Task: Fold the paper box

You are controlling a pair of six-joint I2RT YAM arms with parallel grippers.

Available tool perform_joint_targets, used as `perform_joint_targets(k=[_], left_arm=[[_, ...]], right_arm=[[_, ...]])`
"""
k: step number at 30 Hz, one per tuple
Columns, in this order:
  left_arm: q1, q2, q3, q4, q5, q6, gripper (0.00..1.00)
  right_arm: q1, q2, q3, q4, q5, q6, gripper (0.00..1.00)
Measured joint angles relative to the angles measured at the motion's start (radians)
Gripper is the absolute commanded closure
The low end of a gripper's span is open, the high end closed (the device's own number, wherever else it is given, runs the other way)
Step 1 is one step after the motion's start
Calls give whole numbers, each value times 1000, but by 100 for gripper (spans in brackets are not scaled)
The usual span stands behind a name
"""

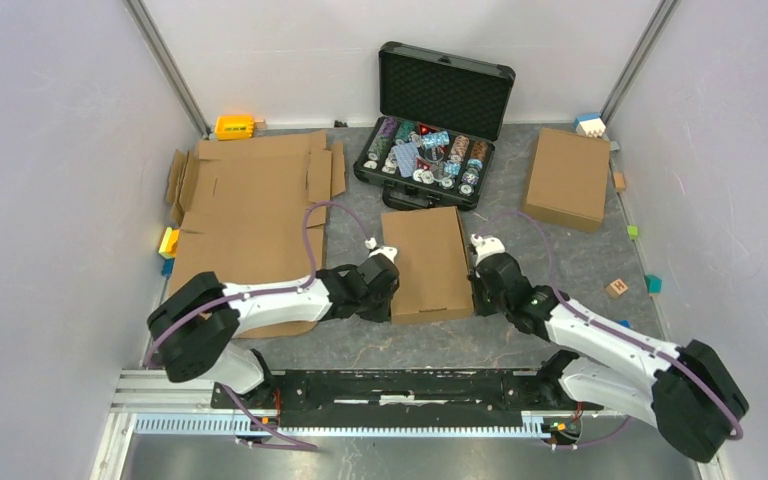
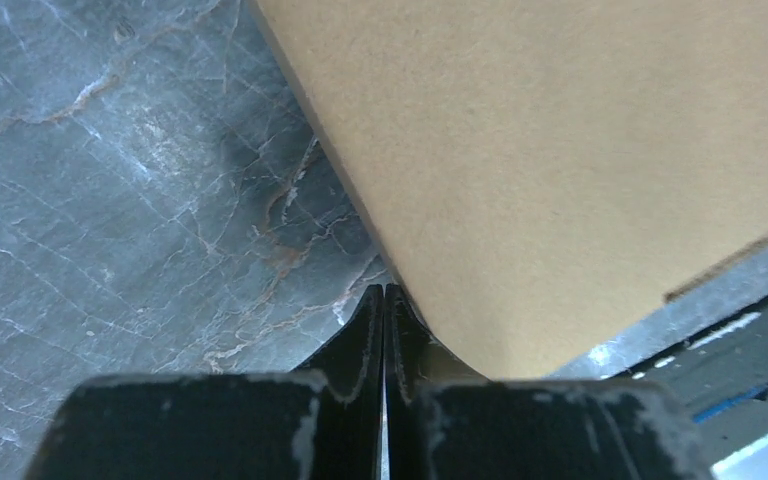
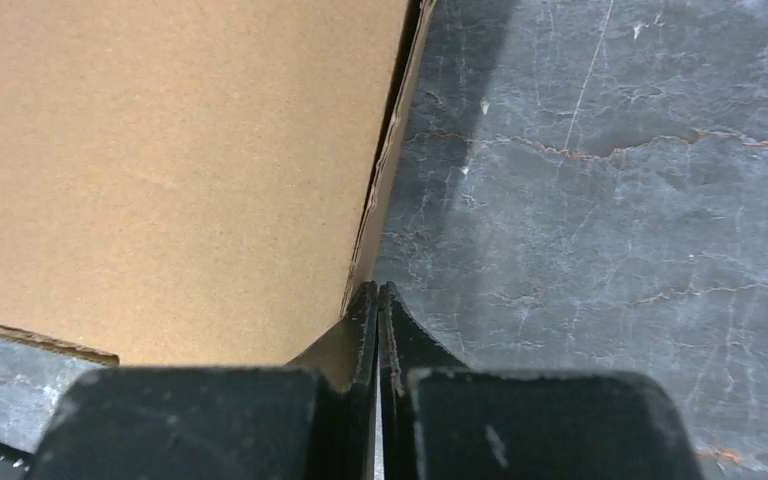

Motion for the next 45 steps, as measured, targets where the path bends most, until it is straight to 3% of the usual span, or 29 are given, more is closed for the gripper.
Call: perform_joint_targets(k=[8,13,19,26,32,34,38,45], left_arm=[[-9,21,11,-21,-25,-1,98],[8,-85,4,-6,-29,0,98],[51,-178,-44,-4,-35,0,98],[51,-174,-55,-3,-31,0,98],[16,-47,-23,53,-3,-4,98],[-6,2,3,16,-25,-1,98],[-11,43,14,-31,-48,-2,98],[-24,9,14,-24,-62,-2,98]], right_arm=[[69,59,77,-126,150,40,100],[64,39,119,-243,351,110,100],[2,-10,109,-311,433,132,100],[-8,-28,82,-348,445,131,100],[70,-20,80,-204,196,126,100],[146,27,108,-195,205,122,100],[180,120,170,-233,242,136,100],[201,71,173,-301,331,213,100]])
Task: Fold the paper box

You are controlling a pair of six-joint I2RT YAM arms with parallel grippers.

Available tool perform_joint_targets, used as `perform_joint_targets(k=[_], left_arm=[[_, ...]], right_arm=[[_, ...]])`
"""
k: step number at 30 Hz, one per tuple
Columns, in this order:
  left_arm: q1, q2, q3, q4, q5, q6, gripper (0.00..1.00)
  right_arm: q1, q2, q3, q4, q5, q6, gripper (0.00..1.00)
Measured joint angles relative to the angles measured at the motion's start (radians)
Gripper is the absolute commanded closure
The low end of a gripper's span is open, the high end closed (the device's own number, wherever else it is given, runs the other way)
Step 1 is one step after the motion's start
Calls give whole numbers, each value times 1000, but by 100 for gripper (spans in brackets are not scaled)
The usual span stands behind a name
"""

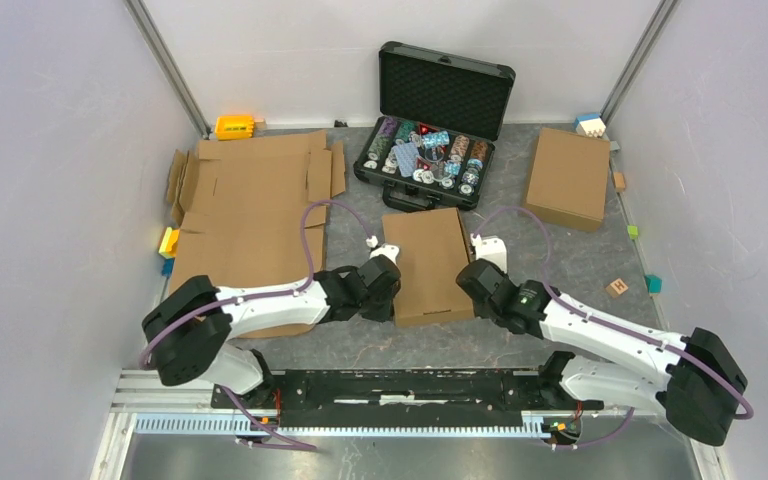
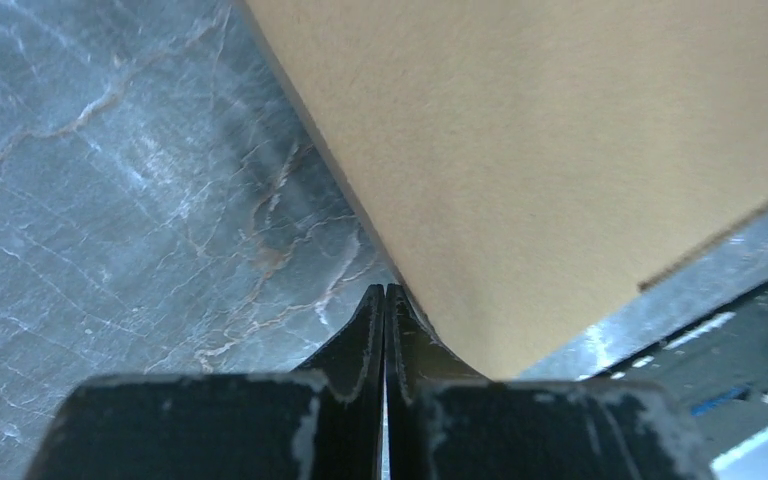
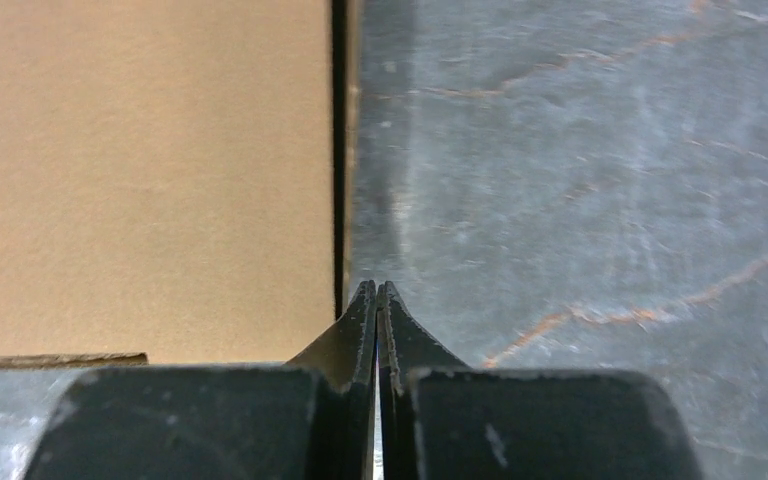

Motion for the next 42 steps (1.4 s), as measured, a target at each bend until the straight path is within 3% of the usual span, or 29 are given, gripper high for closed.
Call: perform_joint_targets(k=[5,12,19,25,33,37,42], left_arm=[[-2,-68,0,28,0,0,98],[-2,-73,-3,45,8,0,98],[-2,-44,-6,84,34,0,98],[13,16,-7,3,5,0,98],[16,-6,-10,-18,-20,0,98],[21,-66,-19,2,-14,1,98],[85,-167,-60,14,3,11,98]], right_arm=[[-4,-7,7,-126,137,92,100],[-41,-24,-41,-180,207,116,100],[-75,-200,-167,84,-56,-97,100],[39,15,-71,122,-47,-142,100],[73,-69,-67,84,-22,-154,100],[-9,-142,-68,73,-12,-153,100],[-233,-174,-92,79,-24,-189,100]])
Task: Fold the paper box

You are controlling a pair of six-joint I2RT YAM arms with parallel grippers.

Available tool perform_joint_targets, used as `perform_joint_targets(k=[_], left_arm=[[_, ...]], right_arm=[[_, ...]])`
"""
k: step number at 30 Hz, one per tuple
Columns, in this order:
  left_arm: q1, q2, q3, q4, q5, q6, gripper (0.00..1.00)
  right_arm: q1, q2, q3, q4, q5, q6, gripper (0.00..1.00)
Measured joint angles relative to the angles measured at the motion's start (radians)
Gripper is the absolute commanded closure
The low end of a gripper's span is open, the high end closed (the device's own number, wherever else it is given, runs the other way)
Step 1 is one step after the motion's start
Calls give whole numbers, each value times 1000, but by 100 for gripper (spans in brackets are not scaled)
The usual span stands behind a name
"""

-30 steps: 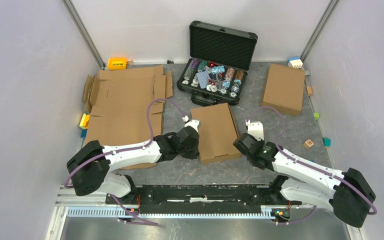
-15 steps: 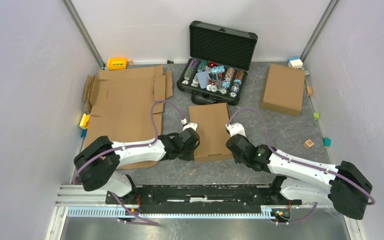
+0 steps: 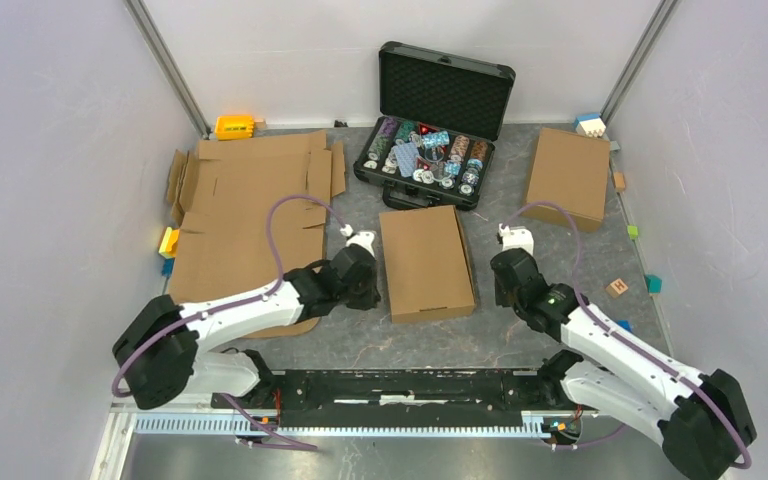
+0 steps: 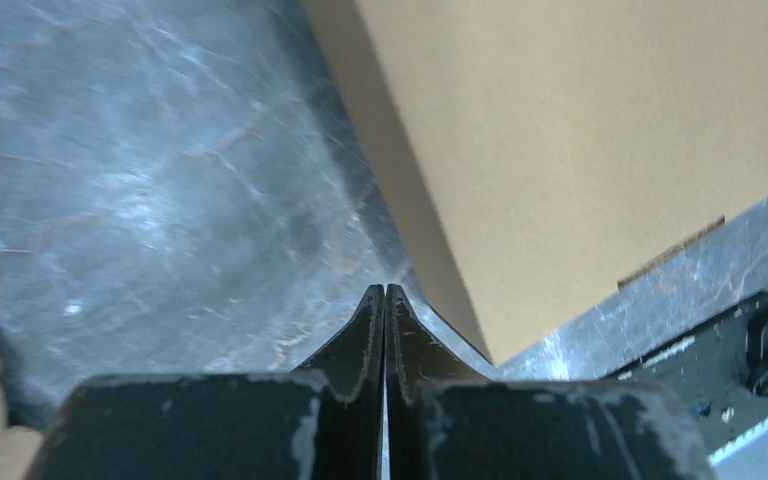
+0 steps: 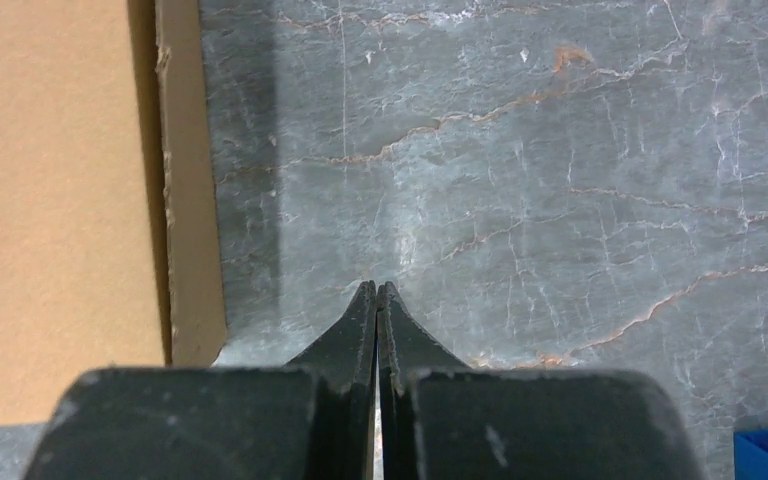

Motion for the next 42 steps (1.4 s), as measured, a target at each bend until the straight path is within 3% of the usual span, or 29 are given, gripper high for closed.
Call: perform_joint_targets(k=[7,13,21,25,28,32,37,40,42], left_arm=[[163,-33,10,-2,31,64,98],[274,134,169,13,80,119,98],[317,333,312,28,119,159,98],[317,399,351,31,165,160,98],[317,427,362,30,199,160,98],[345,440,367,-27,187,174,98],[342,430,346,-9,198,174,98],[339,384,301,15,216,174,96],[340,337,263,23,220,174,90]], right_arm=[[-105,209,107,55,-54,-85,100],[-196,469,332,153,-87,-133,100],[-315,677,442,203,-103,-185,100],[-296,801,518,225,-234,-200,100],[-212,810,518,252,-319,-212,100],[-147,797,524,245,-297,-231,100],[-202,701,457,262,-356,-229,99],[-255,592,370,263,-384,-229,90],[-286,532,316,269,-390,-227,84]])
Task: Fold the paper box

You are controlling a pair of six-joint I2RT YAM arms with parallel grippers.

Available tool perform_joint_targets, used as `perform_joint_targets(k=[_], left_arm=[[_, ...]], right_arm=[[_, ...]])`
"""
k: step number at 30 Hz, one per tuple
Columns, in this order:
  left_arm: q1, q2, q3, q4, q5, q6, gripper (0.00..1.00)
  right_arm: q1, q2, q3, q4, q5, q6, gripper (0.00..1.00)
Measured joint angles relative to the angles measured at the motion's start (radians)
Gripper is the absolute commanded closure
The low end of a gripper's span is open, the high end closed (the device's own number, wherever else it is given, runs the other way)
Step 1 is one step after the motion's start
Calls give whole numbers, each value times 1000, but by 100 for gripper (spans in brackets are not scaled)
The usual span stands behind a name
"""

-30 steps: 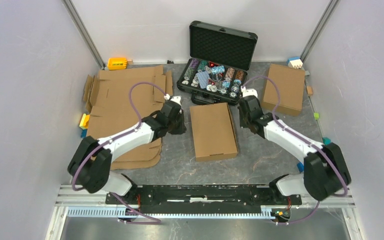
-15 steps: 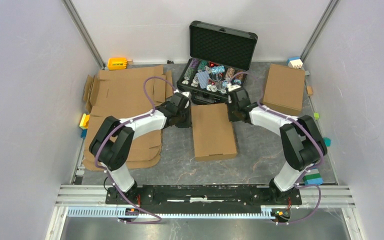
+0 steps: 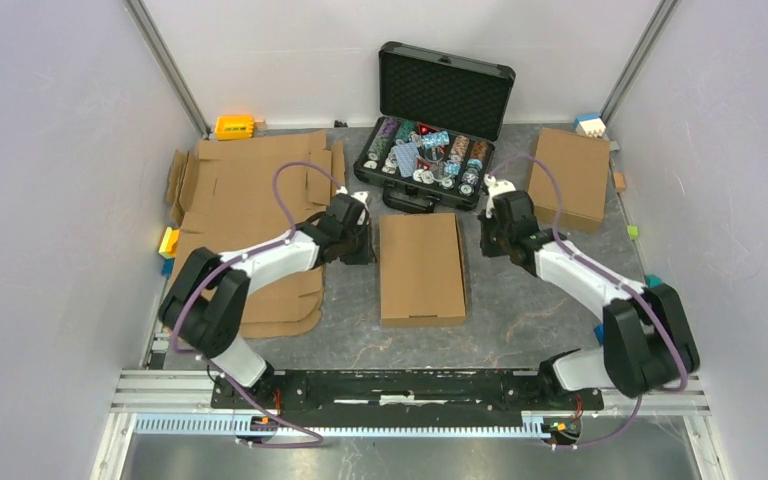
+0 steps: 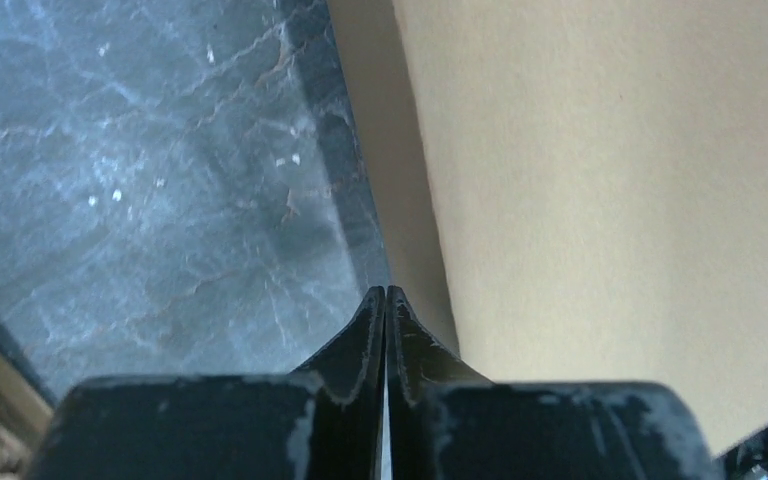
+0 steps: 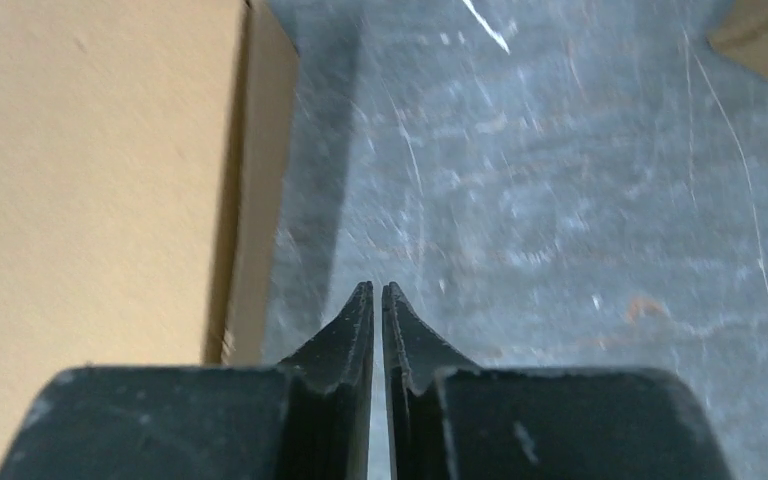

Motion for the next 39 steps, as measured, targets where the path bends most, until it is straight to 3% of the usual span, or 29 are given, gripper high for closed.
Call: perform_joint_targets(k=[6,8,11,13,20,22,24,26,30,39], left_arm=[[3,-183,-141,60,21,-5,44],[3,-261,-211,100,34,-18,33],[3,-354,-300,169,70,-52,22],[3,-375,-332,215,98,-77,20],[9,-290,-370,386,193,-183,38],[19,-255,-393,439,219,-210,51],[33,-224,-415,471,240,-230,72],[51,-209,-426,529,285,-257,82],[115,-198,-484,664,364,-291,88],[185,-145,-561,859,477,-329,91]], right_arm=[[-28,-191,-193,34,-49,8,42],[-28,-252,-251,49,-70,10,31],[-28,-341,-319,62,-98,15,10],[-28,-386,-346,77,-125,25,2],[-29,-445,-396,146,-241,84,2],[-29,-448,-400,150,-264,96,2],[-29,-448,-401,153,-282,105,2],[-30,-448,-401,156,-292,112,2],[-49,-448,-406,174,-355,138,2],[-142,-344,-451,357,-596,302,2]])
